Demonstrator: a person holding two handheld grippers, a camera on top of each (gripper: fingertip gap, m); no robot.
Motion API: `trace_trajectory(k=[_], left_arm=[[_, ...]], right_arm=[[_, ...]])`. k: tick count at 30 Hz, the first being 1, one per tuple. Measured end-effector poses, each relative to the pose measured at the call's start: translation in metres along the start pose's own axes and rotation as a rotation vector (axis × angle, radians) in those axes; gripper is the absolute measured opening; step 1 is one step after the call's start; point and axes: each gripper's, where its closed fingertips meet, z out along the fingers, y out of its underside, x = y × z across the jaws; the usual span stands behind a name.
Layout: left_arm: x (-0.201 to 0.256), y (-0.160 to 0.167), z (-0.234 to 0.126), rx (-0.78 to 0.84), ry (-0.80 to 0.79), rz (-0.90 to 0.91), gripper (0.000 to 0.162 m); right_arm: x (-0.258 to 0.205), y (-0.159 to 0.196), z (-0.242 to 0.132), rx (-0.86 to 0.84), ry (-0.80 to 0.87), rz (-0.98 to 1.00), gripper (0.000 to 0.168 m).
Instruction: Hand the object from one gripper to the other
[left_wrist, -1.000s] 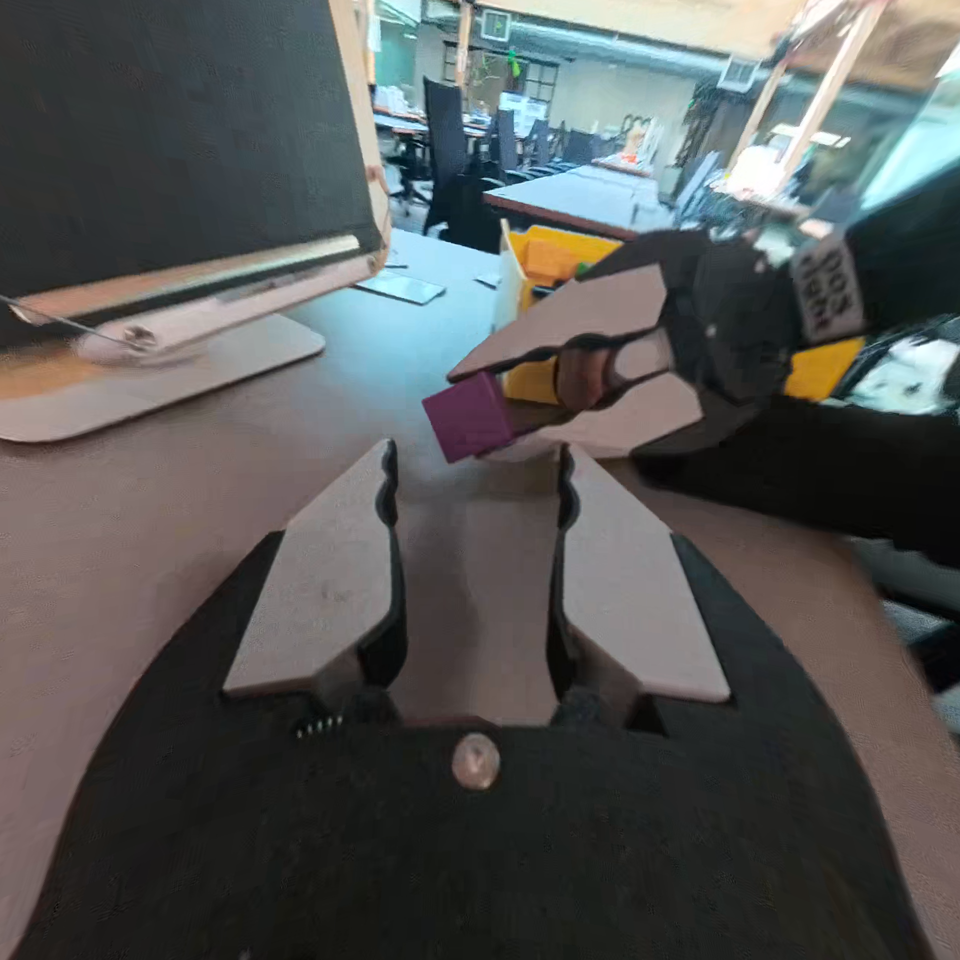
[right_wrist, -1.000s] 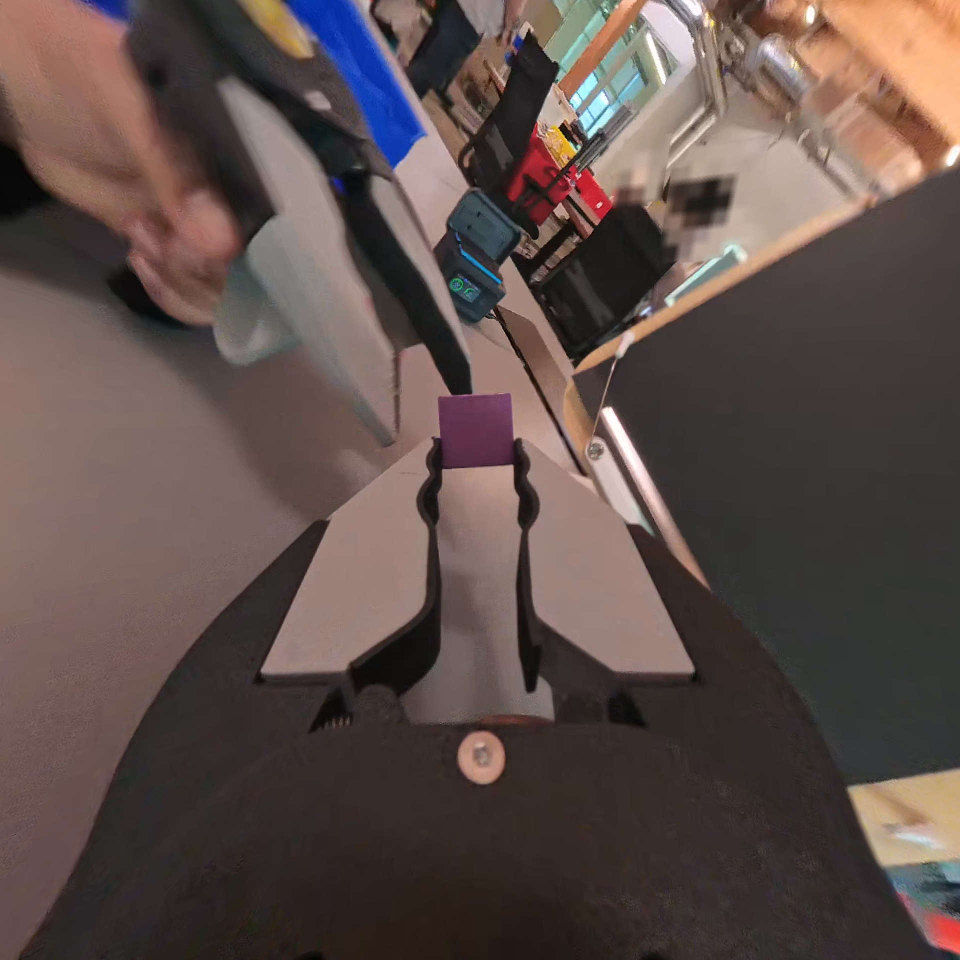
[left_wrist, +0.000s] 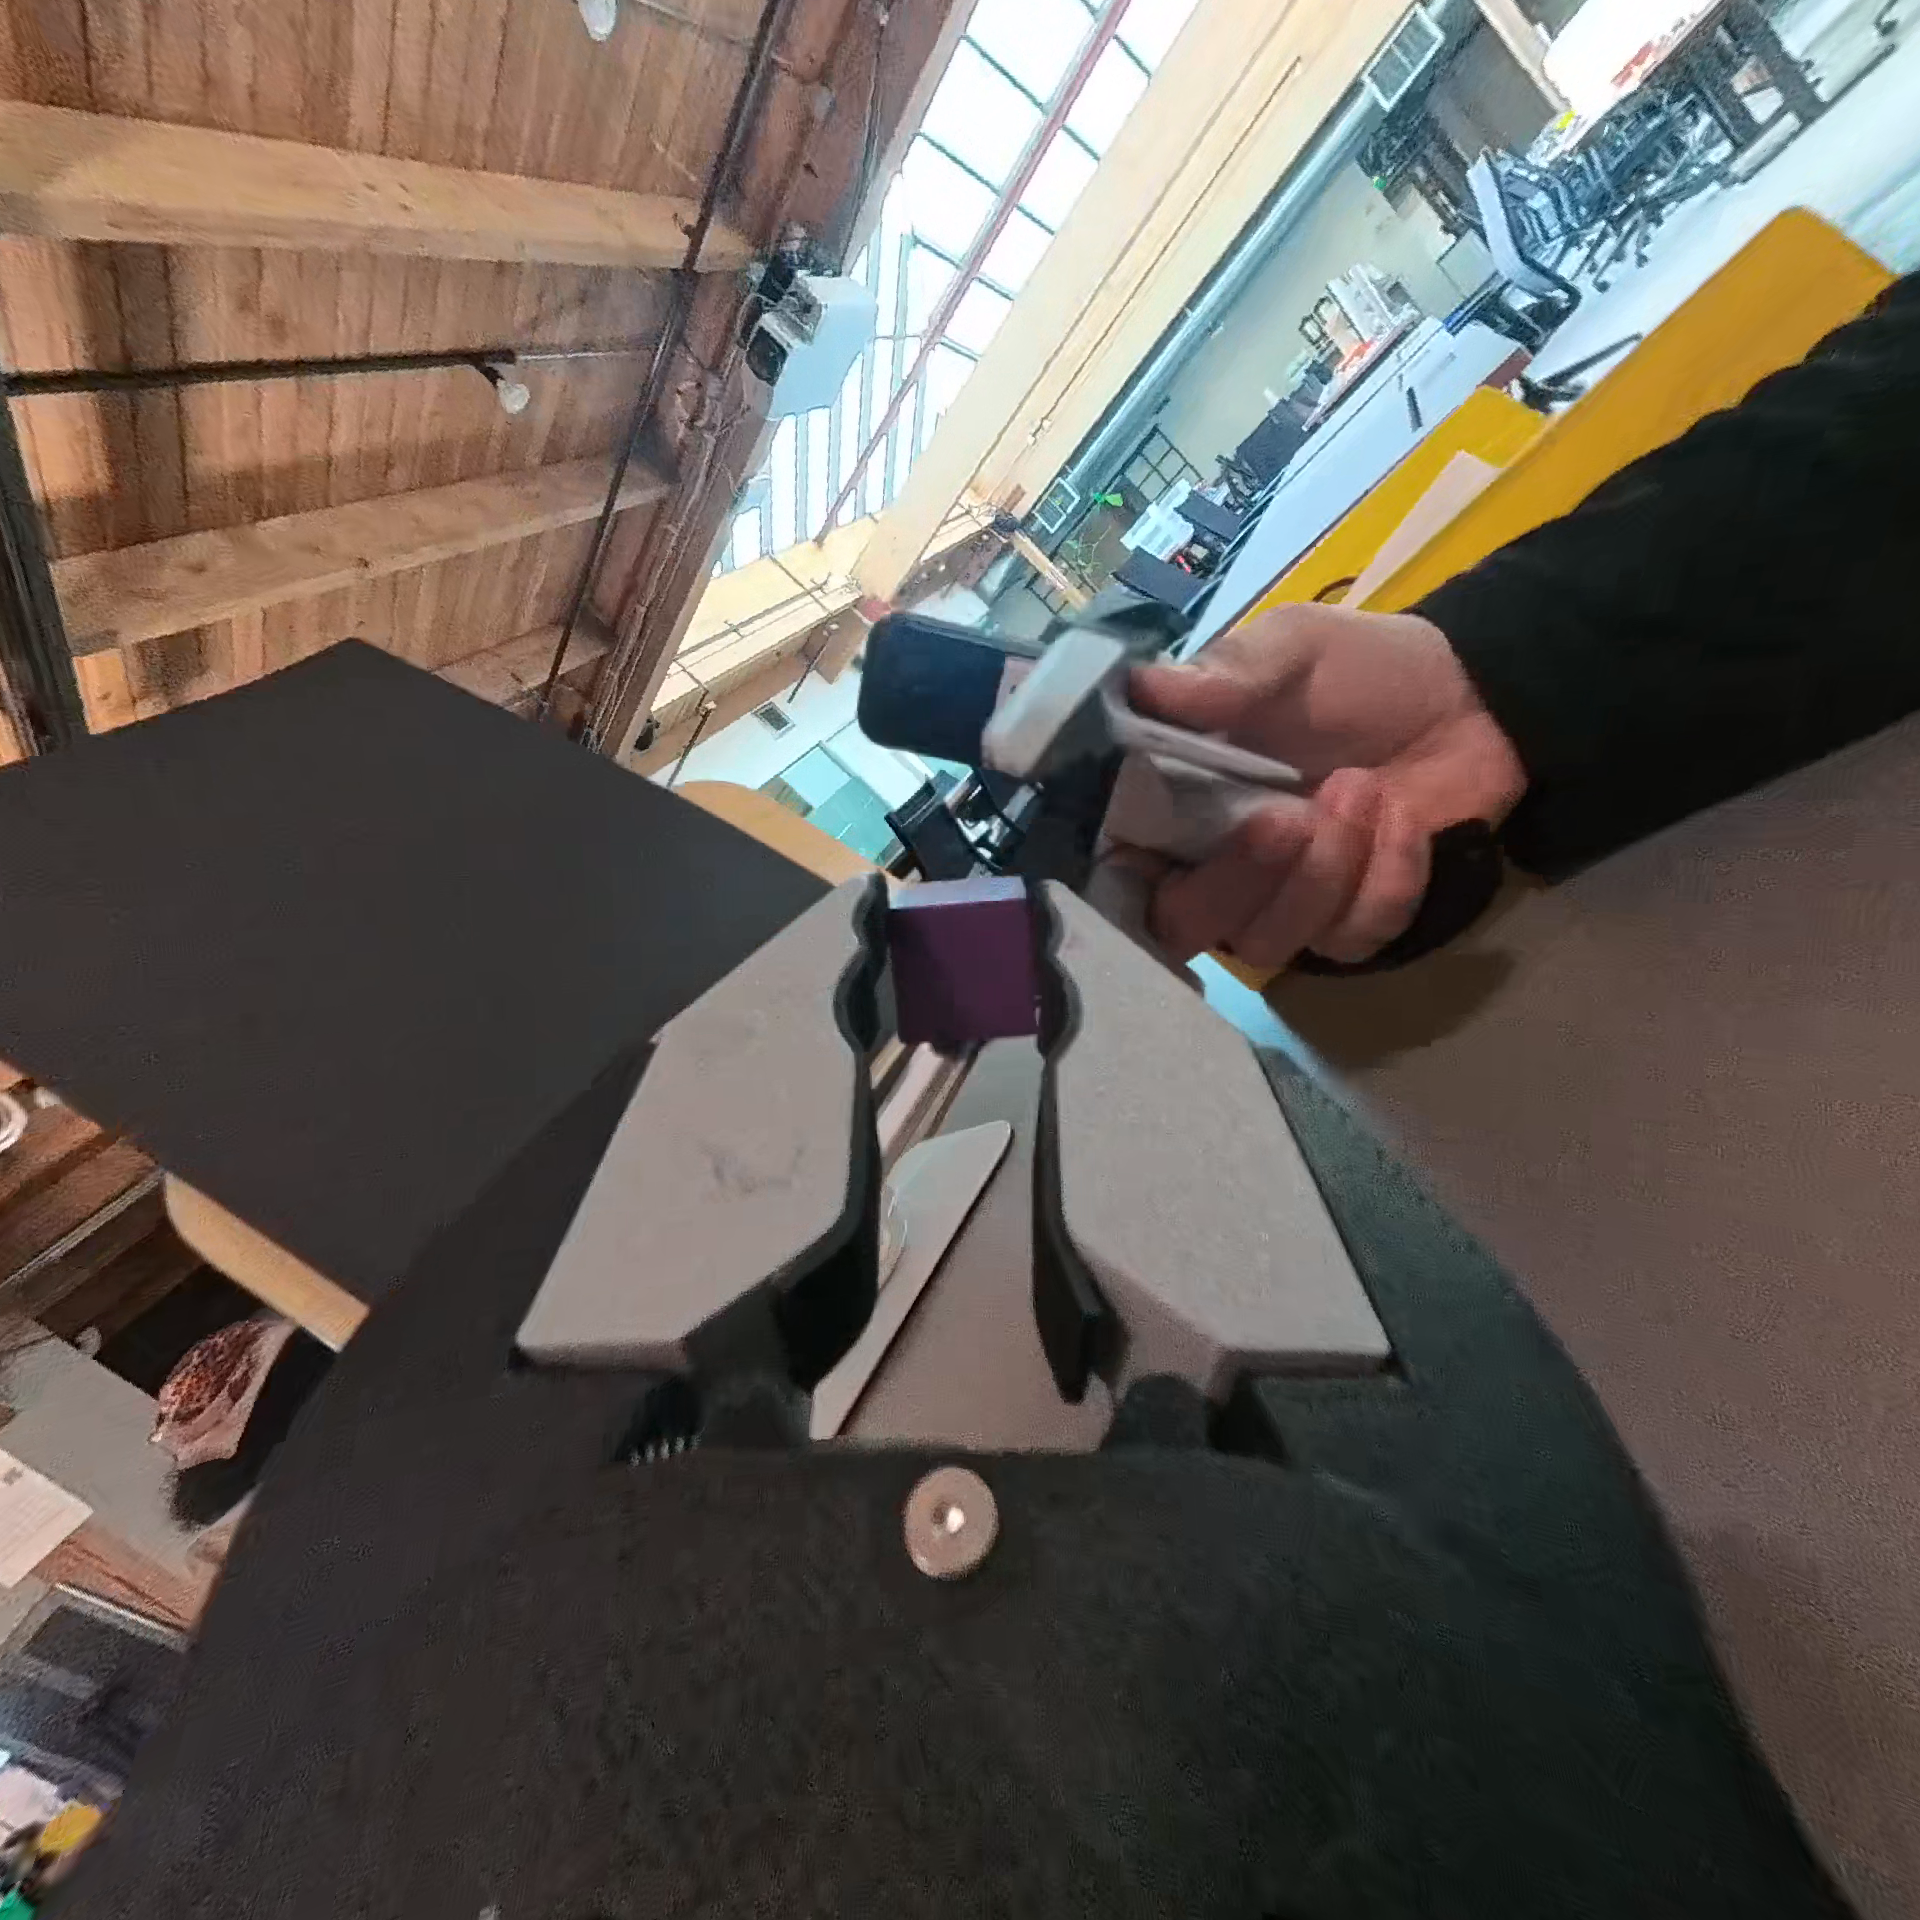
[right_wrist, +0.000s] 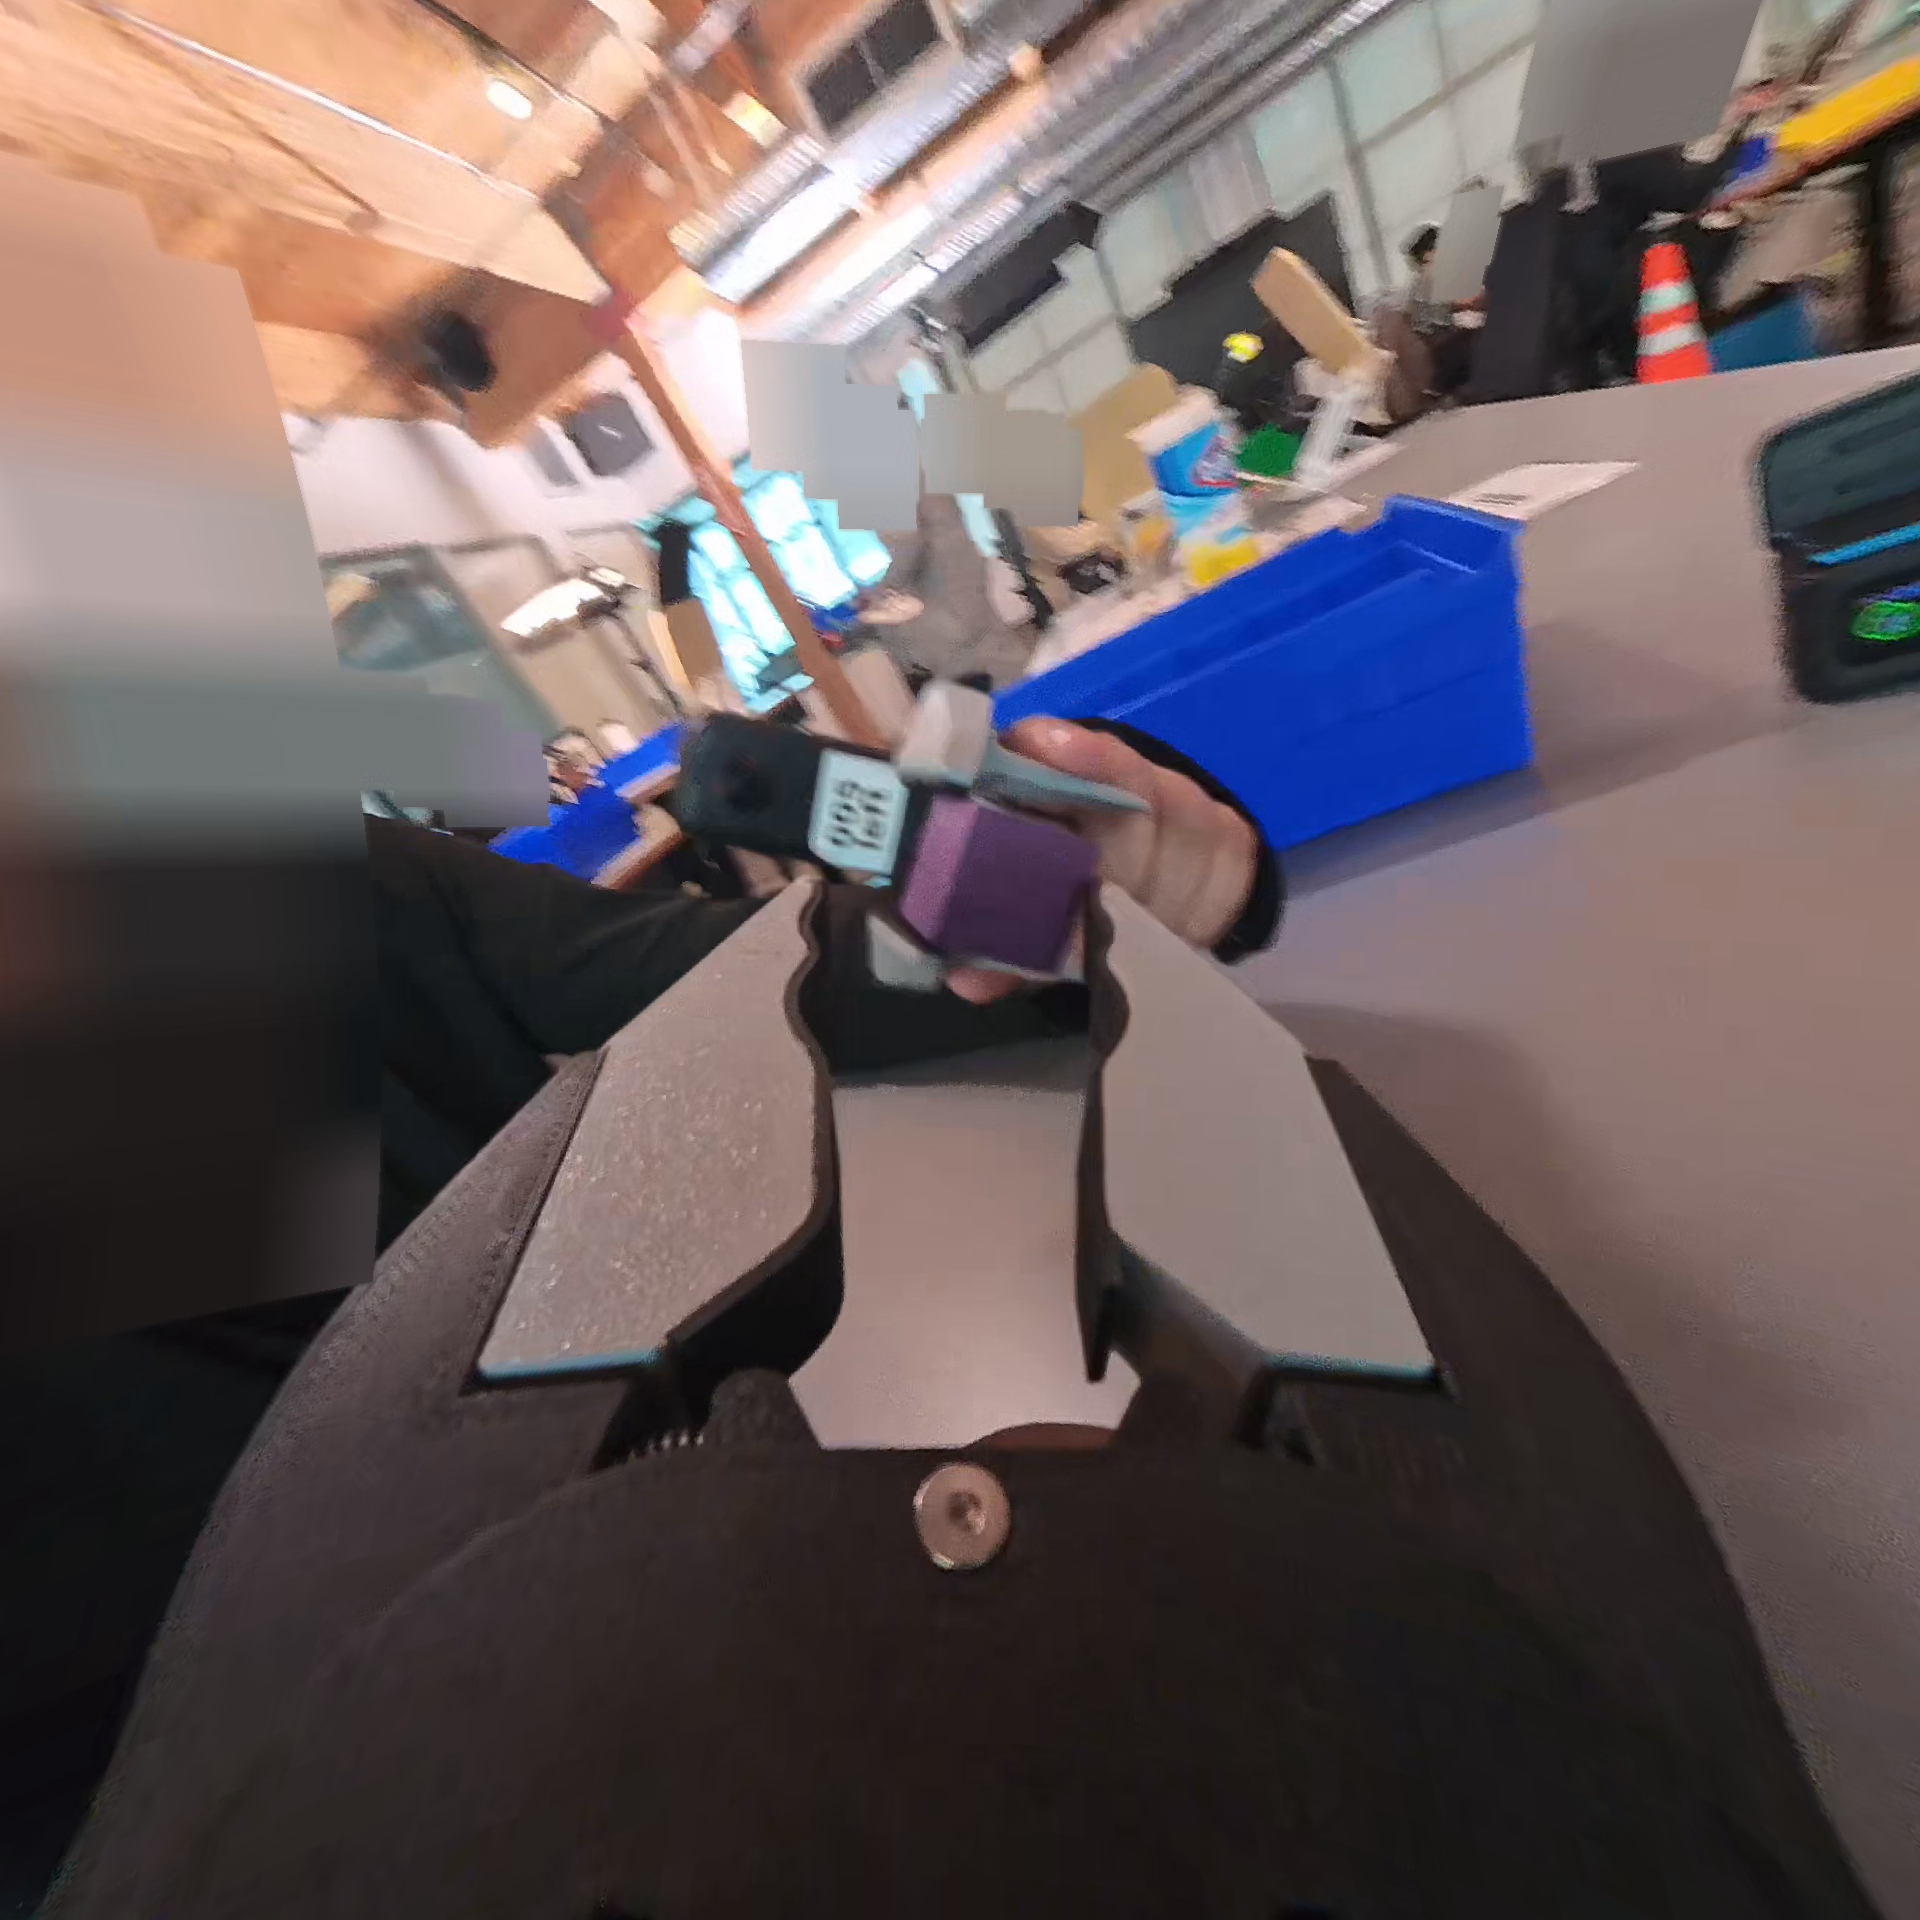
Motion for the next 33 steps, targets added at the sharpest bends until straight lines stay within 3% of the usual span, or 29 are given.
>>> trace_trajectory(k=[1,4,7,11,15,18,21,23,27,33], left_arm=[[0.002,0.000,0.001,0.002,0.003,0.009,0.025],[0.002,0.001,0.001,-0.011,-0.005,0.027,0.025],[-0.002,0.025,0.004,-0.149,-0.014,-0.080,0.025],[-0.002,0.047,0.001,-0.201,0.085,-0.448,0.031],[-0.017,0.082,0.000,-0.331,0.050,-0.825,0.049],[-0.007,0.095,0.002,-0.394,0.122,-1.152,0.056],[0.004,0.095,0.002,-0.394,0.214,-1.387,0.045],[0.009,0.086,0.001,-0.344,0.305,-1.474,0.028],[0.012,0.090,0.000,-0.360,0.323,-1.404,0.026],[-0.006,0.088,-0.001,-0.286,0.189,-1.029,0.026]], right_arm=[[-0.005,-0.002,0.001,0.015,-0.037,0.028,0.052],[0.005,0.001,0.001,-0.001,0.014,0.034,0.029],[0.019,-0.003,-0.003,-0.021,0.173,-0.088,0.027],[0.058,-0.011,-0.025,-0.116,0.617,-0.421,0.025],[0.081,0.002,-0.035,-0.364,0.896,-0.704,0.025],[0.087,0.016,-0.027,-0.553,0.984,-0.903,0.026],[0.082,0.022,-0.011,-0.641,1.000,-1.101,0.026],[0.076,0.023,-0.003,-0.666,0.996,-1.212,0.025],[0.076,0.027,-0.001,-0.649,0.978,-1.222,0.025],[0.067,0.016,-0.007,-0.431,0.834,-0.854,0.029]])
